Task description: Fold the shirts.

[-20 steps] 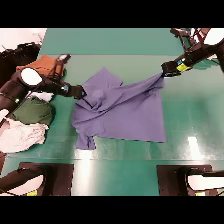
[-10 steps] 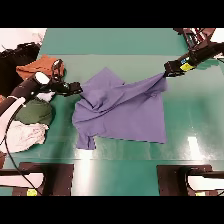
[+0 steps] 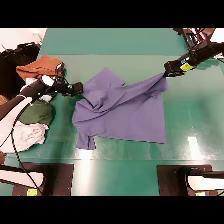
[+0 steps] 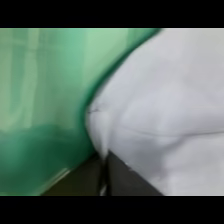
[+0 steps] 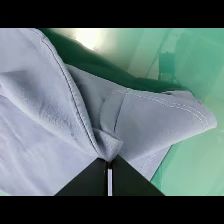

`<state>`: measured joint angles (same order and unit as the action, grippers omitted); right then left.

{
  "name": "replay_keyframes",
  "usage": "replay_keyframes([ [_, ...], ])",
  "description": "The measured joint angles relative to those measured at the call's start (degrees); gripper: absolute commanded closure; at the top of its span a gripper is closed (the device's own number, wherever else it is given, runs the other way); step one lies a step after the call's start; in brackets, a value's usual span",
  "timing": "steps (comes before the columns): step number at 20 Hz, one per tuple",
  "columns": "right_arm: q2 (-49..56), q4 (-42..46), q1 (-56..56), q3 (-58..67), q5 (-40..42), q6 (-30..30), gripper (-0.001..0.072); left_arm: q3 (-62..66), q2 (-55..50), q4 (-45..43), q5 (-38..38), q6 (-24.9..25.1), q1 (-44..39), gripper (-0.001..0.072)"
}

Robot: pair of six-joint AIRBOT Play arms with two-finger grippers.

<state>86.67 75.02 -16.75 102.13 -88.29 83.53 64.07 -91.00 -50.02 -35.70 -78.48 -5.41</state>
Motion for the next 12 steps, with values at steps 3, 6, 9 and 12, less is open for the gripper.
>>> replay_keyframes([
  [3,-0.87,0.0,0.11,0.0,0.31,0.0,0.0697,3.32,1.86,0.46,-0.96,0.26,0.17,0.0683],
  [6,-4.52,0.09,0.96,0.02,2.47,0.0,0.0697,9.51,8.63,-0.63,-2.05,0.9,1.49,0.0682],
  [9,-10.86,0.13,2.12,1.38,6.4,-0.02,0.0697,17.33,18.95,-2.49,-2.99,2.14,3.52,0.0682],
  [12,-17.38,0.15,2.95,6.12,10.67,-0.04,0.0697,25.4,30.8,-4.55,-4.59,3.21,4.7,0.0682],
])
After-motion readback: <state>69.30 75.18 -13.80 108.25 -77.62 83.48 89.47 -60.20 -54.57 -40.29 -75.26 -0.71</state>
